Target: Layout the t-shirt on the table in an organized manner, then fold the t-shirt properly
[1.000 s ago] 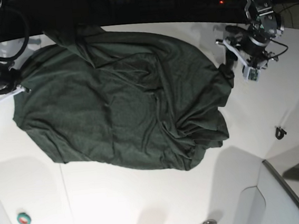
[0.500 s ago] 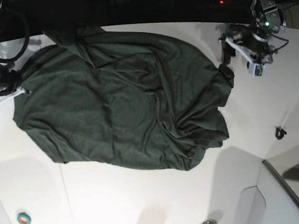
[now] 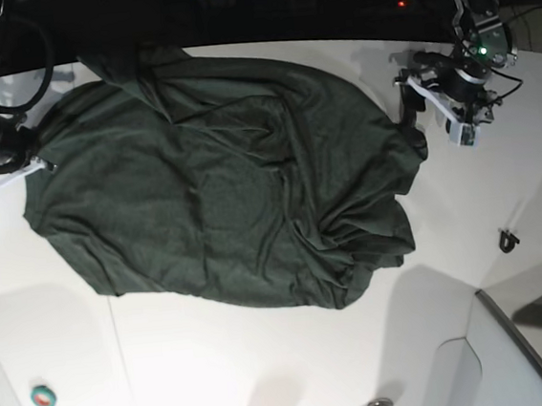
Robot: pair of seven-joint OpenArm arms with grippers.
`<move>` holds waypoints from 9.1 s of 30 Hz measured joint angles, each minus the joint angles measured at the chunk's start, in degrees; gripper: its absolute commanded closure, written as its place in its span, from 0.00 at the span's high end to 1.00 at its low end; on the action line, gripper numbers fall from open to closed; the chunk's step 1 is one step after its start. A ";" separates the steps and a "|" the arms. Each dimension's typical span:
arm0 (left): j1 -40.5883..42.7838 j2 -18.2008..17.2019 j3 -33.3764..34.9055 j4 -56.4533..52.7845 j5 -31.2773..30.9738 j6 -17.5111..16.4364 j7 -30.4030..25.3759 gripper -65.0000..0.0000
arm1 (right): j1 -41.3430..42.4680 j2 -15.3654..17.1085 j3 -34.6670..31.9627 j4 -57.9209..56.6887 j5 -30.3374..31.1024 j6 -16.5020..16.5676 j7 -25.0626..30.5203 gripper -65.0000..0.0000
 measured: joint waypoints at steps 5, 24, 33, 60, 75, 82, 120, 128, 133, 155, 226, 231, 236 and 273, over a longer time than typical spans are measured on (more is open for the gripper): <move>1.77 0.04 -0.04 -0.17 -0.04 -0.04 0.22 0.72 | 0.70 0.00 0.00 0.00 0.02 0.02 0.02 0.02; -4.42 0.46 -0.02 -2.86 0.15 -0.04 0.15 0.72 | 1.44 0.00 0.00 0.00 0.00 0.00 -0.42 0.02; -8.17 0.09 5.31 -9.14 -0.57 0.20 -2.56 0.70 | 1.42 -0.15 0.00 0.00 0.04 0.00 -0.37 0.02; 9.70 -9.55 5.07 16.33 3.10 -0.46 6.71 0.00 | -0.39 0.04 0.33 8.00 9.11 0.00 -5.38 0.02; 10.99 -8.41 5.57 16.57 11.65 -0.66 6.43 0.00 | 1.14 2.25 -0.04 -2.75 8.81 -0.02 -5.62 0.02; 8.52 -8.26 5.70 20.90 11.45 -6.82 13.25 0.00 | 8.41 3.39 -0.42 -0.02 9.35 -0.13 -11.56 0.02; 13.68 -8.07 7.93 19.74 11.63 -6.25 14.47 0.00 | -8.00 3.50 -16.94 16.31 0.09 -0.13 1.55 0.58; 13.64 -8.02 7.93 19.78 11.61 -6.25 14.45 0.00 | 1.25 2.45 -34.12 8.66 0.20 0.04 1.75 0.58; 13.88 -7.85 7.93 19.78 11.63 -6.25 14.47 0.00 | 2.03 2.82 -36.54 5.14 0.39 -0.02 0.55 0.58; 13.84 -7.65 7.93 19.78 11.63 -6.25 14.47 0.00 | 1.66 2.91 -38.18 16.39 0.66 -0.02 -3.61 0.02; 14.03 -7.65 7.93 20.17 11.61 -6.25 14.45 0.00 | 40.00 -4.72 -42.21 -19.37 0.74 -0.13 14.80 0.77; 14.93 -7.98 7.89 20.15 11.56 -6.25 14.40 0.00 | 26.88 -0.61 -37.77 -2.60 1.14 0.15 9.05 0.78; 14.78 -7.78 8.04 20.22 11.41 -6.27 14.32 0.00 | 1.49 -2.71 -24.37 14.21 0.09 -0.15 9.46 0.74; 17.05 -7.96 2.67 26.05 11.58 -6.29 14.45 0.00 | -4.44 -1.53 -2.36 8.90 0.26 -0.17 6.12 0.06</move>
